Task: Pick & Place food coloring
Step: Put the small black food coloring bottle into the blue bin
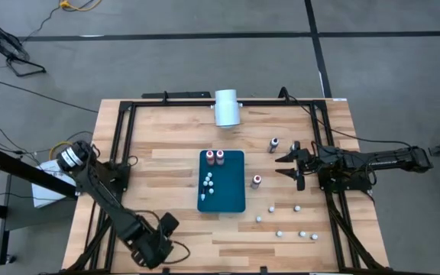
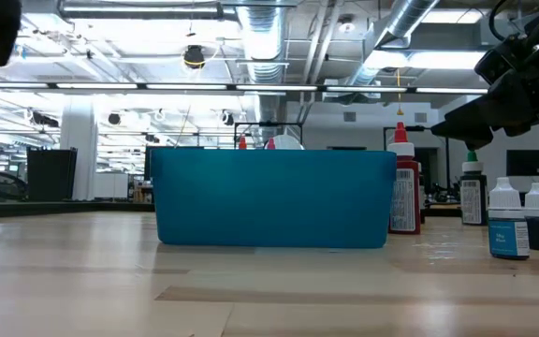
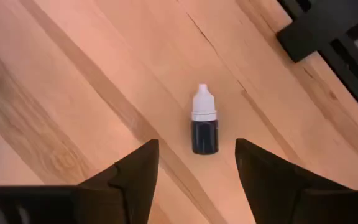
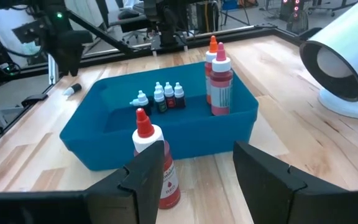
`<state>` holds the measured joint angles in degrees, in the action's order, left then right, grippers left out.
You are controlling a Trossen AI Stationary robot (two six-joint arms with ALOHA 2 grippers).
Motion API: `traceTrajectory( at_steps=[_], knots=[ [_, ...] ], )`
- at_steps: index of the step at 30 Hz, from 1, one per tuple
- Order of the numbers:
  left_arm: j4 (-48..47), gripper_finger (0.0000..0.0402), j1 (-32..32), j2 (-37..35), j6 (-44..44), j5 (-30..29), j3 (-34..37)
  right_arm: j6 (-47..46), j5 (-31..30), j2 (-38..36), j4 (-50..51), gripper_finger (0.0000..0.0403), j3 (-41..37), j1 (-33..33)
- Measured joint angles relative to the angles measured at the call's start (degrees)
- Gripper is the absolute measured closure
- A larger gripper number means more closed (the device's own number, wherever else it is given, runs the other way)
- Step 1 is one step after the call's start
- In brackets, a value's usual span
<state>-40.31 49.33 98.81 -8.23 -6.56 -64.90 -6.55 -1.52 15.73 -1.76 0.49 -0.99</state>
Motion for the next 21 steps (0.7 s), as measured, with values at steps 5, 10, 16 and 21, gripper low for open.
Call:
traceTrajectory(
  at_steps=[5,10,16,21],
  knots=[
    [-2.5,0.0202,-0.1,4.1,0.1,-0.8,-2.3,0.0,0.0,0.0,0.0,0.0219,0.0,0.0],
    [-2.4,0.0209,-0.9,6.3,0.7,-0.8,-3.9,0.0,0.0,0.0,0.0,0.0219,0.0,0.0],
    [-2.4,0.0209,-0.9,8.5,0.6,1.0,-4.7,0.0,0.0,0.0,0.0,0.0219,0.0,0.0],
    [-1.9,0.021,-0.9,9.4,0.8,1.9,-4.8,0.0,0.0,0.0,0.0,0.0219,0.0,0.0]
  ],
)
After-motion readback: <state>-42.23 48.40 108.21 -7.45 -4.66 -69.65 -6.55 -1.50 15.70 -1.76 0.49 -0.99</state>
